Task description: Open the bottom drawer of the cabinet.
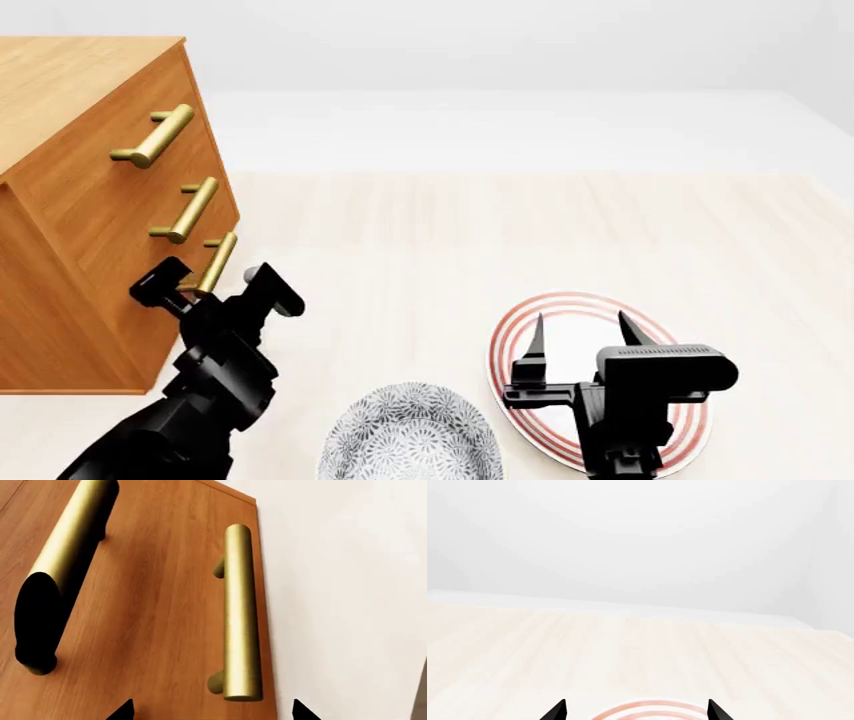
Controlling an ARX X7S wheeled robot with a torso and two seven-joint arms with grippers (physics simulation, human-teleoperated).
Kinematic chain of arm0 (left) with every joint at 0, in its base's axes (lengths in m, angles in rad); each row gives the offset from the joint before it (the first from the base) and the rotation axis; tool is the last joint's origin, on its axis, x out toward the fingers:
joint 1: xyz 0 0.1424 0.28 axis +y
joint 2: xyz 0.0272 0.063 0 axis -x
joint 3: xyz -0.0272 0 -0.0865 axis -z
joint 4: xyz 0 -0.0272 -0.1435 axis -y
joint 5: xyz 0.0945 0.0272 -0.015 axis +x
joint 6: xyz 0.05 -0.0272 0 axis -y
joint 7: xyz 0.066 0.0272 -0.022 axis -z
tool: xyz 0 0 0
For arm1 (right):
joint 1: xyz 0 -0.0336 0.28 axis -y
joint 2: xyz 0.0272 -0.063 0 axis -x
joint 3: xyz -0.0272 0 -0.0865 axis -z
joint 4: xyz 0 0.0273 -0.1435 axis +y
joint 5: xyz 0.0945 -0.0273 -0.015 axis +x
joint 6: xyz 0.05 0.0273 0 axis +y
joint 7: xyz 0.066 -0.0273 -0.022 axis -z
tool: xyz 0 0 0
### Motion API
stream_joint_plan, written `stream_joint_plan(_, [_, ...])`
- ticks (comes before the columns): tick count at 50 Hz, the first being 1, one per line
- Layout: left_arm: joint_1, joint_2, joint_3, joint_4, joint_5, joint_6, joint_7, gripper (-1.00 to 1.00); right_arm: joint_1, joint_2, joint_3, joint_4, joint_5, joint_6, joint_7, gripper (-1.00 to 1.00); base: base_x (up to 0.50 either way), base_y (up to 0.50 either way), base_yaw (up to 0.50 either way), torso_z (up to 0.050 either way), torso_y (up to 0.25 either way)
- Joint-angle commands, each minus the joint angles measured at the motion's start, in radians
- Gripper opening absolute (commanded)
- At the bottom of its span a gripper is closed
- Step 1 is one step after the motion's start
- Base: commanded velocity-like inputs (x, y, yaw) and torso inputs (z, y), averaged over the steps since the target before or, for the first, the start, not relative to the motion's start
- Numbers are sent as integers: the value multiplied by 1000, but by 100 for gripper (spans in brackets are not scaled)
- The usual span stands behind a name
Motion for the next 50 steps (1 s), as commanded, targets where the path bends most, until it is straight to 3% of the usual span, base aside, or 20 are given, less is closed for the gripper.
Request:
stream_joint_plan(1, [-3, 0, 12, -2, 0, 2, 1, 100, 2, 4, -4, 1, 4, -1, 5, 100, 0, 0, 0, 0, 0])
stream_joint_plan(2, [-3, 0, 15, -2, 1, 10, -1, 100, 3, 4, -5, 1, 4, 1, 6, 100, 0, 0, 0, 0, 0])
stream_joint_plan(3, [-2, -1, 19, -2, 3, 21, -4, -100, 4, 5, -6, 1, 4, 1, 6, 100, 0, 0, 0, 0, 0])
stream_joint_plan(32, [-18, 5, 65, -2, 1, 34, -14, -100, 7, 16, -21, -6, 12, 2, 20, 100, 1, 0, 0, 0, 0])
stream_joint_plan(50, [-49, 68, 131, -1, 14, 10, 2, -100, 11, 21, -29, 1, 18, -1, 28, 100, 3, 0, -3, 0, 1])
